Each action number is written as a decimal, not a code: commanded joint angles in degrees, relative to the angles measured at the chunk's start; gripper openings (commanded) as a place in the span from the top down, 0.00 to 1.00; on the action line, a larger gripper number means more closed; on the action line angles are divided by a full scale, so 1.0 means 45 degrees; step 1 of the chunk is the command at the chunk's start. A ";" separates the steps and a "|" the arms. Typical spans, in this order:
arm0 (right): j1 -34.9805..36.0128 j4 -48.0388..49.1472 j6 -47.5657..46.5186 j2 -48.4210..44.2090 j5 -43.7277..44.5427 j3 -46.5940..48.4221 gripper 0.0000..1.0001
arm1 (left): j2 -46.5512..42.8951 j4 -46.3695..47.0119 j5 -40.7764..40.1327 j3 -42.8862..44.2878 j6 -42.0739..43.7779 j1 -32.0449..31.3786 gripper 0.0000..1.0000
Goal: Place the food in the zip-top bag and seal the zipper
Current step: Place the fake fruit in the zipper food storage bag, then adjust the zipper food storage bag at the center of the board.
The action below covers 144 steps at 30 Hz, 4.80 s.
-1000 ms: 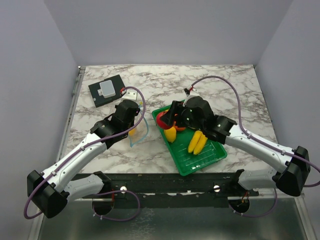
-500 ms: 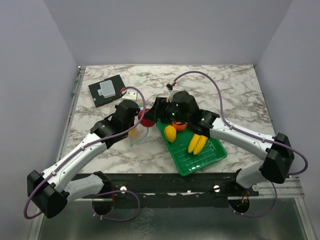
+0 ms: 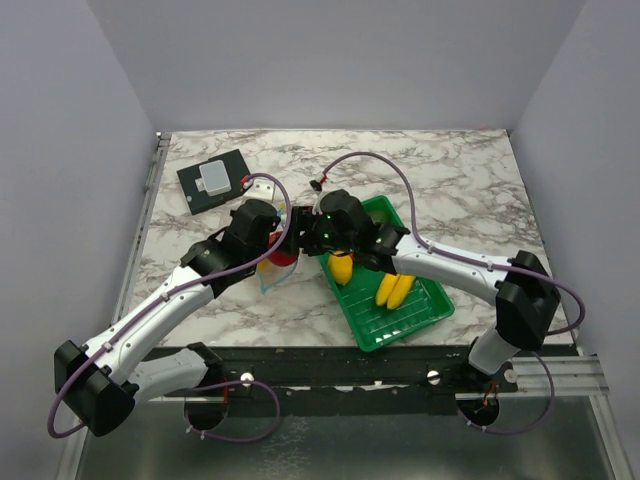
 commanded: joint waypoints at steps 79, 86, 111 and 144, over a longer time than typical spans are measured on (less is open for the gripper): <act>0.0208 0.2149 0.0883 -0.0028 0.0614 -0.2592 0.42 | 0.0069 0.0163 0.0421 -0.0143 0.0029 -0.0057 1.00; 0.0208 0.2664 0.1295 0.0864 0.0038 -0.2449 0.52 | 0.0013 0.0154 0.0411 -0.0143 0.0029 -0.0054 1.00; 0.0208 0.1617 0.0298 -0.0193 -0.0078 -0.1957 0.99 | -0.0558 -0.1580 0.0211 0.0905 -0.0256 -0.0055 1.00; 0.0208 -0.4859 -0.3663 -0.2027 0.1670 0.3337 0.99 | -0.1056 -0.5697 0.3011 0.4718 -0.0280 -0.0040 0.99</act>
